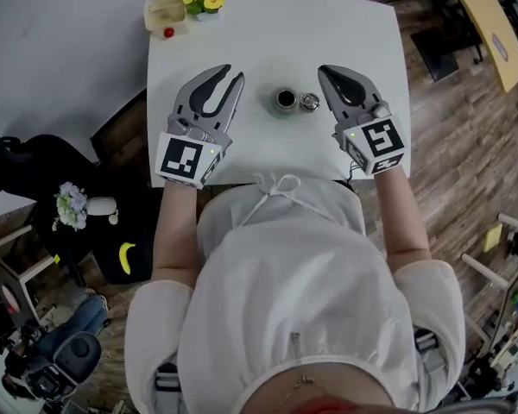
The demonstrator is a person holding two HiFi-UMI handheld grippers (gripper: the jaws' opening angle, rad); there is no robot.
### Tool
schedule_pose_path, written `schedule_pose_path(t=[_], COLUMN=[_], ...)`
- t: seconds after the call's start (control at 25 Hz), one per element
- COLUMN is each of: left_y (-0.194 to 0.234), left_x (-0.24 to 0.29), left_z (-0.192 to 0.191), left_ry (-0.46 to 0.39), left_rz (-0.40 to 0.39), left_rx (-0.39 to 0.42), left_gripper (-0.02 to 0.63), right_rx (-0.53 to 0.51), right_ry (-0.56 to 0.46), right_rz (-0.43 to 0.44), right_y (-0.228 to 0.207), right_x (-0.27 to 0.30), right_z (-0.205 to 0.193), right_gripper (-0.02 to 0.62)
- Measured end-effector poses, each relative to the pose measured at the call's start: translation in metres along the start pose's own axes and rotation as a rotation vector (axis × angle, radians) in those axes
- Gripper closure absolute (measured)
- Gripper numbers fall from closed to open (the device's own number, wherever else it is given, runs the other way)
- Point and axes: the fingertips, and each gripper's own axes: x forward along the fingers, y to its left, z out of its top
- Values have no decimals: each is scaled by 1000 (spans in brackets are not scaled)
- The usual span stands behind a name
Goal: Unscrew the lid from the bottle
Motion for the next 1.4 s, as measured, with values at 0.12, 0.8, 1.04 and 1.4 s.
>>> schedule_pose_path(t=[0.12, 0.8, 1.04, 1.4], left_y=[7, 8, 3, -4], left_x=[-10, -34, -36, -35], left_z=[7, 17, 10, 12], left_ry=[-4, 7, 28, 26], left_rz=[37, 94, 70, 72], left_rx=[-3, -12, -27, -34], left_gripper=[571, 588, 588, 588], right_rx=[22, -28, -1, 14], right_ry=[-45, -109, -107, -100], right_rz=[-21, -107, -111, -147], right_y=[2, 13, 18, 16], right_x=[-4, -33, -39, -47], right_z=[5, 22, 17, 14], right_gripper=[589, 593, 595, 595])
